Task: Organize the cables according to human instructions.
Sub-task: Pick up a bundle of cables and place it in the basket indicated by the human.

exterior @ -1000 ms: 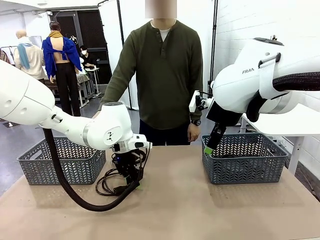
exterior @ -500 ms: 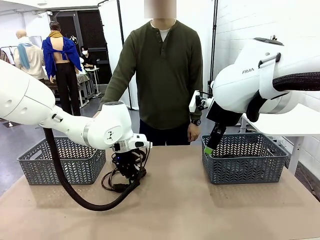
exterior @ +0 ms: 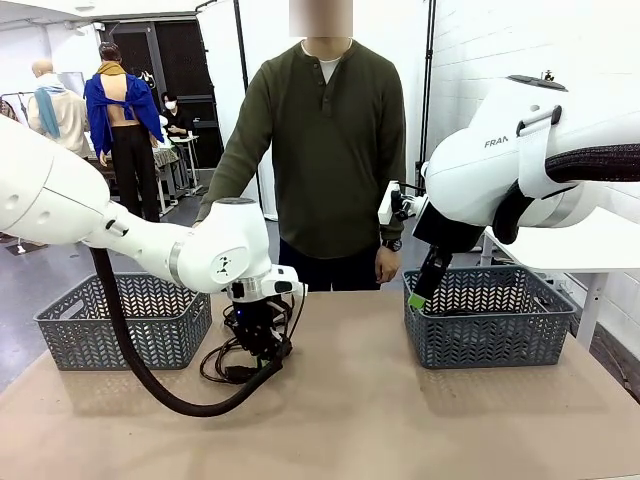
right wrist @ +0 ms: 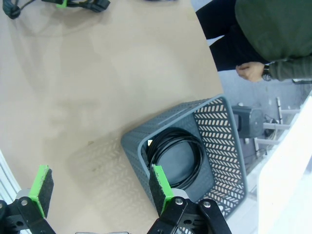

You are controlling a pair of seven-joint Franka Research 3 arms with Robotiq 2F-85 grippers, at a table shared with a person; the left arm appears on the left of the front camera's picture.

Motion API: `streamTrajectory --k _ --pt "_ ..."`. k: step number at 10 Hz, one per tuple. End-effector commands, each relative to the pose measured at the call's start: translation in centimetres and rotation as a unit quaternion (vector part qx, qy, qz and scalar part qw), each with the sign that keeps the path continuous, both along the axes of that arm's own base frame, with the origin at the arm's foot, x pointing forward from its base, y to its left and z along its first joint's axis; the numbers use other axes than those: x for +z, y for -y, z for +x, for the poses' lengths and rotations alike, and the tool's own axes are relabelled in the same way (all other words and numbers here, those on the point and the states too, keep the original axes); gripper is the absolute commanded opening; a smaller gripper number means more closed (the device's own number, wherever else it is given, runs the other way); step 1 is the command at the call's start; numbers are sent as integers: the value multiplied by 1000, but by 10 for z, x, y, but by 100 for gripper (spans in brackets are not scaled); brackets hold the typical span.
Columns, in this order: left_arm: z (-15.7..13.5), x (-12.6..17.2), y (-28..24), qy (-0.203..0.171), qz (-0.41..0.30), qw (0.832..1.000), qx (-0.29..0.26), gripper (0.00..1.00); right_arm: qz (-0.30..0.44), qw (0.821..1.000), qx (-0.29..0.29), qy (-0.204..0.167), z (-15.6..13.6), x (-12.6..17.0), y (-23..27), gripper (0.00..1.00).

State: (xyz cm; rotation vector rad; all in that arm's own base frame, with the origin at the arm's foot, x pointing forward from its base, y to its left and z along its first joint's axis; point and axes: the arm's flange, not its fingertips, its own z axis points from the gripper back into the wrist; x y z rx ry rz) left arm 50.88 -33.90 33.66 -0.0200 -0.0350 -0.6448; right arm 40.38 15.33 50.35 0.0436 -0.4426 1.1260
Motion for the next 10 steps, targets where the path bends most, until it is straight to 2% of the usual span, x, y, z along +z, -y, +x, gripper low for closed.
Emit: streamTrajectory --k 1,5,10 --pt "-11 31 5 16 23 1000 -8 0 -4 1000 -2 1 0 -1 0 100" --pt "-17 77 -1 51 28 994 -90 0 -4 1000 -2 1 0 -1 0 100" --pt "-25 155 -21 84 30 976 -197 0 -4 1000 -2 1 0 -1 0 100"
